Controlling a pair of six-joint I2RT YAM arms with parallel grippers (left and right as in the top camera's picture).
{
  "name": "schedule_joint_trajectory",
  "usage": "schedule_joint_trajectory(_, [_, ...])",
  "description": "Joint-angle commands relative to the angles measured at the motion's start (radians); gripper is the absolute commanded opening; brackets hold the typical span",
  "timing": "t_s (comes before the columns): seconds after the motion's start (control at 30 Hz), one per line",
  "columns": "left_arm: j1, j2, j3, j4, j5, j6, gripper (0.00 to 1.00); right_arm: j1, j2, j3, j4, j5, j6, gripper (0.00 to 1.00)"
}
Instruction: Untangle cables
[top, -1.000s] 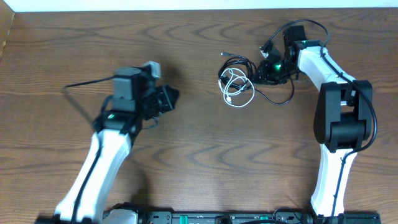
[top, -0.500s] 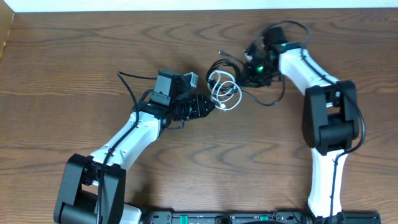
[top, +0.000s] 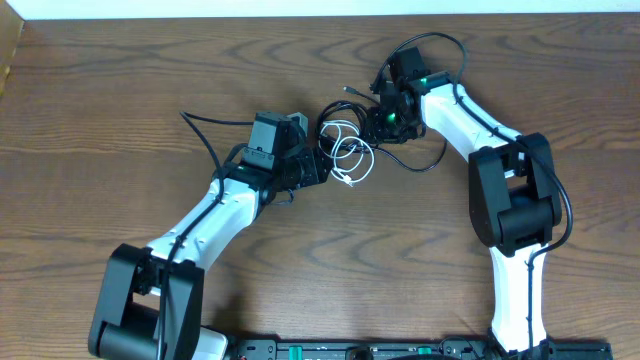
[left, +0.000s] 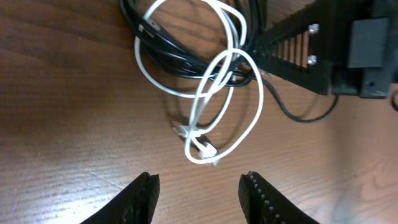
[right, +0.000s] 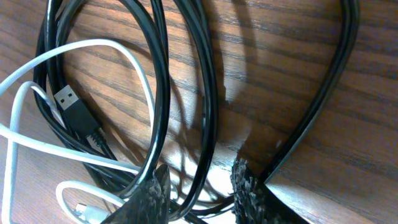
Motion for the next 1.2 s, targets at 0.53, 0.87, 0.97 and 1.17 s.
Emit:
schedule_joint_trajectory(0.53, [-0.106,0.053,0.006,0.132,-0.309,0.006,0.46,-0.006,-0.006,-0.005,-0.005,0.153,-0.008,0.54])
schedule_joint_trajectory(0.87, [-0.175,0.157,0.006,0.291,-0.375,0.006,0.46,-0.005,-0.006,-0.005,-0.001,0.153,-0.008,0.55])
schedule_joint_trajectory(0.97, [-0.185,0.198,0.006,0.331,-0.375,0.006,0.46,-0.005,-0.006,-0.006,-0.001,0.154,-0.008,0.55])
schedule_joint_trajectory(1.17, [-0.185,0.246,0.006,0.363,-0.376,0.033,0.19,-0.005,-0.005,-0.006,0.000,0.154,-0.008,0.56])
